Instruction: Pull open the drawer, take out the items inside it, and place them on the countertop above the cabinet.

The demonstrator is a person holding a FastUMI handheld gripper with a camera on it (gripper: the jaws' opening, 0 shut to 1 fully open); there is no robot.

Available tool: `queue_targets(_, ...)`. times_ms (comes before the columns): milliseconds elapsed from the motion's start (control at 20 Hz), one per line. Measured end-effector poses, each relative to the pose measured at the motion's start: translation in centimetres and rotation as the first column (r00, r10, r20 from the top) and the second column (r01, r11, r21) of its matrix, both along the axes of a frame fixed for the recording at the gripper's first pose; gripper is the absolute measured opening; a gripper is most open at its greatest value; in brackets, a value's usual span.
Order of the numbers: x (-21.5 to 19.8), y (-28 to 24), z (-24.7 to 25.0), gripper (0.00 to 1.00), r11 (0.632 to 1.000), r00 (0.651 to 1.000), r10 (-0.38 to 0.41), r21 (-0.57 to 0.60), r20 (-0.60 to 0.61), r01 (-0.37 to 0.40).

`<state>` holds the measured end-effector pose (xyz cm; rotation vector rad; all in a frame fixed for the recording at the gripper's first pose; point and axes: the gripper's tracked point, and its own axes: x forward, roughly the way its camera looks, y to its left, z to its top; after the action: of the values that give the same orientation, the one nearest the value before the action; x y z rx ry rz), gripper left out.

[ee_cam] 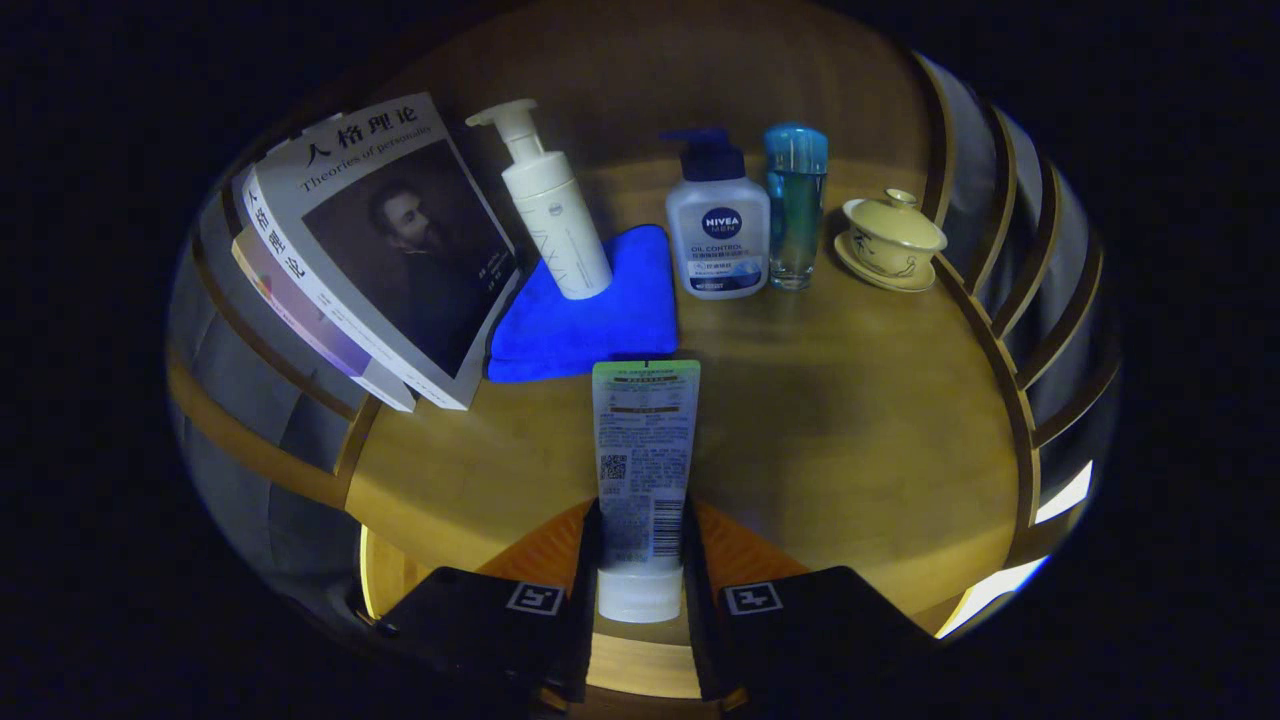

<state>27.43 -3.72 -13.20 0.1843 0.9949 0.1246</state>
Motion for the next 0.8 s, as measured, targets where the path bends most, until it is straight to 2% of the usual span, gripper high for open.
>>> queue_targets(50,0.2,0.2,-0.2,0.49,1.0,1.0,-0.003,0.005,0.02,0.003)
queue_targets(250,0.5,0.1,2.9,1.0,0.998,0.988,-0.051,0.053,0.143,0.044)
queue_targets(400,-0.7,-0.7,6.3,0.98,0.998,0.944,-0.066,0.001,0.323,0.069)
queue_targets(550,-3.1,-0.2,9.8,0.98,0.998,0.835,-0.041,-0.021,0.549,0.063)
queue_targets(650,-6.0,0.4,11.3,0.98,0.998,0.779,-0.05,-0.004,0.625,0.068)
queue_targets(800,-9.4,0.8,11.7,0.98,0.997,0.735,-0.069,0.014,0.675,0.081)
